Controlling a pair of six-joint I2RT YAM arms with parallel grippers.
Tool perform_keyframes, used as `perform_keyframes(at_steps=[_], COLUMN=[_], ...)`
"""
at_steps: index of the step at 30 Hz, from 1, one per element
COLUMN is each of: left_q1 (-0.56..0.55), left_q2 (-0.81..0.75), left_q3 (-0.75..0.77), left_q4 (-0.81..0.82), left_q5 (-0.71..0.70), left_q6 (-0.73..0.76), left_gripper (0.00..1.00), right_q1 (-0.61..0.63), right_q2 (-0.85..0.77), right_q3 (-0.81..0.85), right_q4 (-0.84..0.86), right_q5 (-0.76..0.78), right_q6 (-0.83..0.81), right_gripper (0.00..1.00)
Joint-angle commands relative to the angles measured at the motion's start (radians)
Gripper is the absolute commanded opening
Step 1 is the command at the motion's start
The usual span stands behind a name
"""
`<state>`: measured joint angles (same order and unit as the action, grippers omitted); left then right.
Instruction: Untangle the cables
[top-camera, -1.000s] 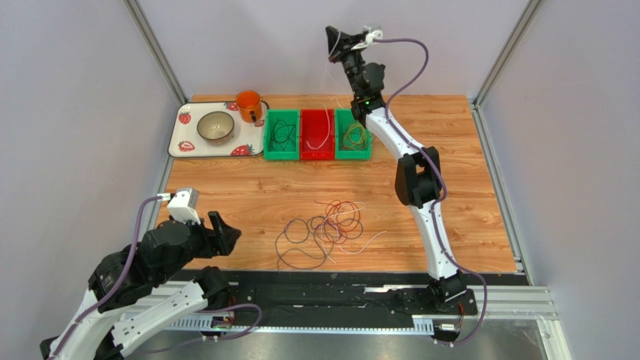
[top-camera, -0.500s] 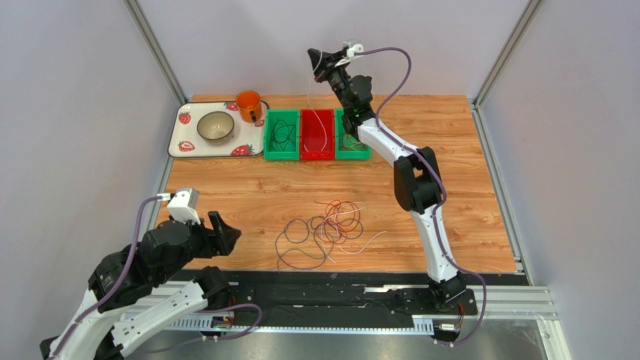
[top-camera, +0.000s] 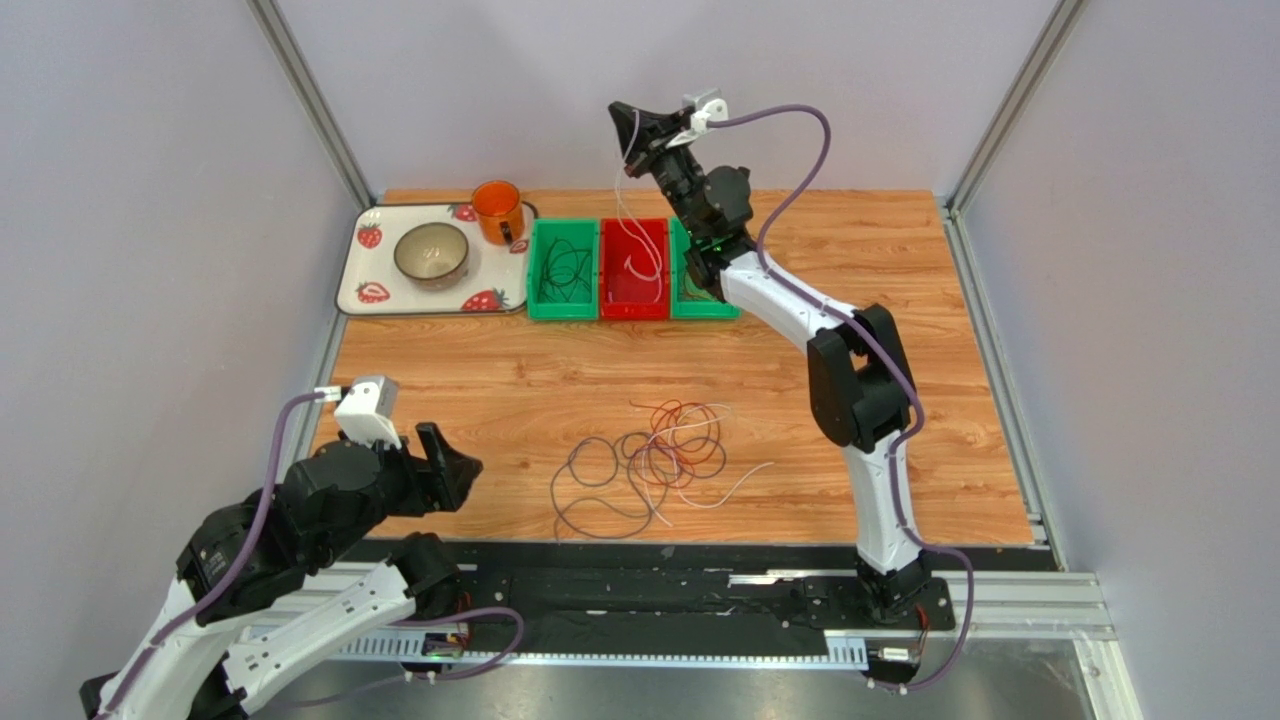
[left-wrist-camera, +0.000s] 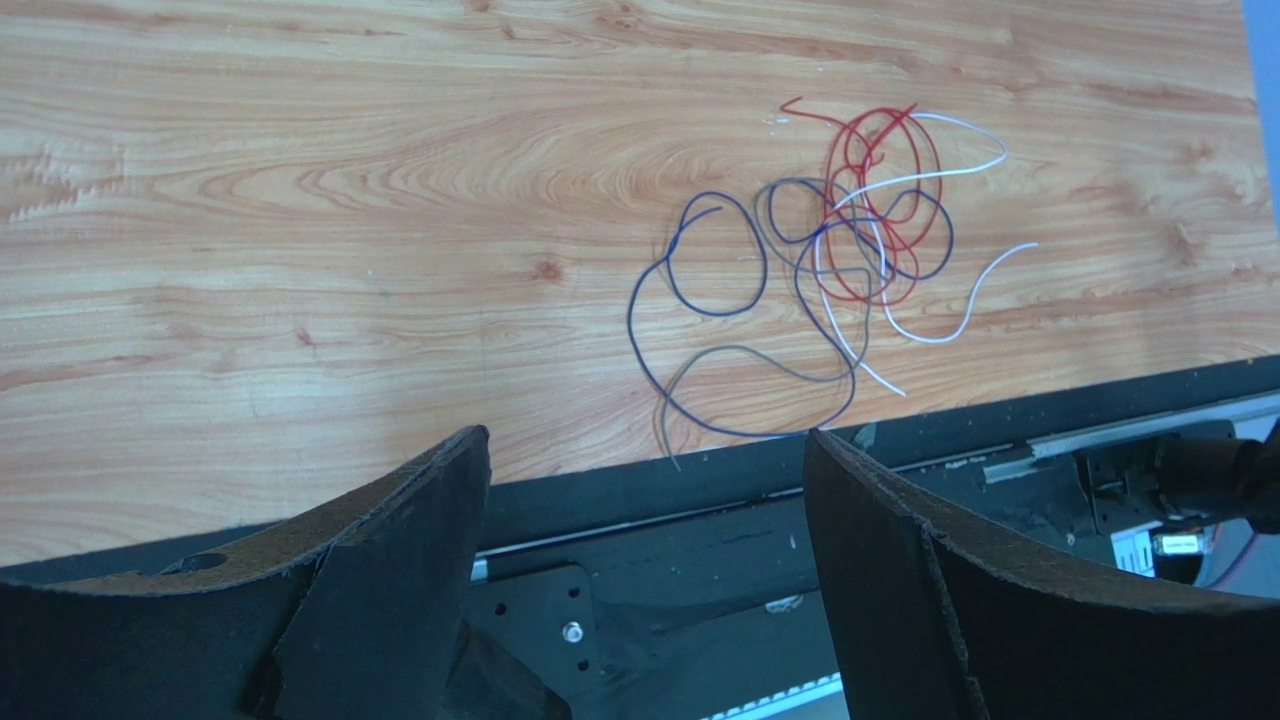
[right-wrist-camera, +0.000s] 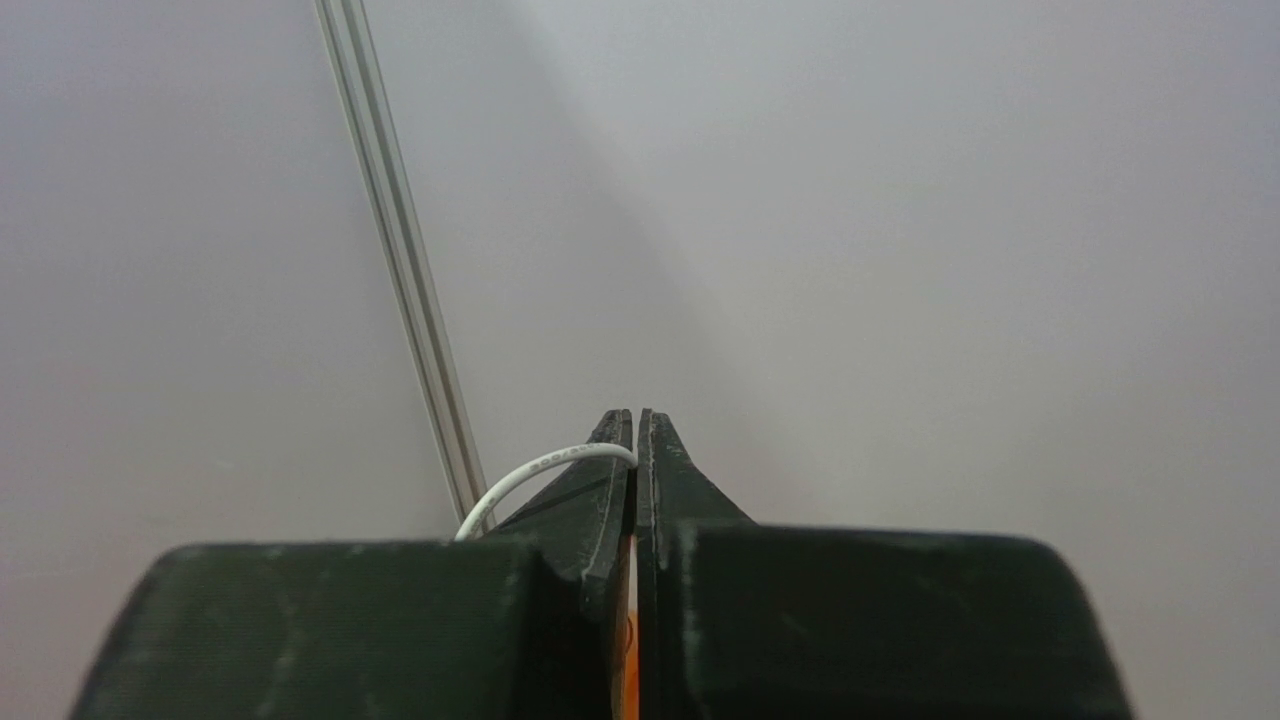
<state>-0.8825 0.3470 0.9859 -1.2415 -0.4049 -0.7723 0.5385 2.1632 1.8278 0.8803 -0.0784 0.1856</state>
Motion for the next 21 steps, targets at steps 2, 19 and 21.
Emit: perform_keyframes(at_steps=[2,19,21], left_q1=[0.004,0.005,0.005], left_q2=[0.004,0.003,0.004], left_q3=[0.0,0.0,0.0], left_q4=[0.007,0.005,0.005], left_q5=[0.003,0.0,0.0], left_q6=[0.004,0.001,-0.001], left_gripper=[0.85,0.84,0.84], right_q1=[0.003,-0.008,-0.008], right_q2=[-0.049,0.162,0.142], right_q3=[-0.11,-0.039,-0.105], right_q4=[0.091,-0.009,-0.009], right_q5=[0.037,0.164,0.175], right_q6=[-0.005,0.032,0.049], right_gripper=[0.0,0.0,0.0])
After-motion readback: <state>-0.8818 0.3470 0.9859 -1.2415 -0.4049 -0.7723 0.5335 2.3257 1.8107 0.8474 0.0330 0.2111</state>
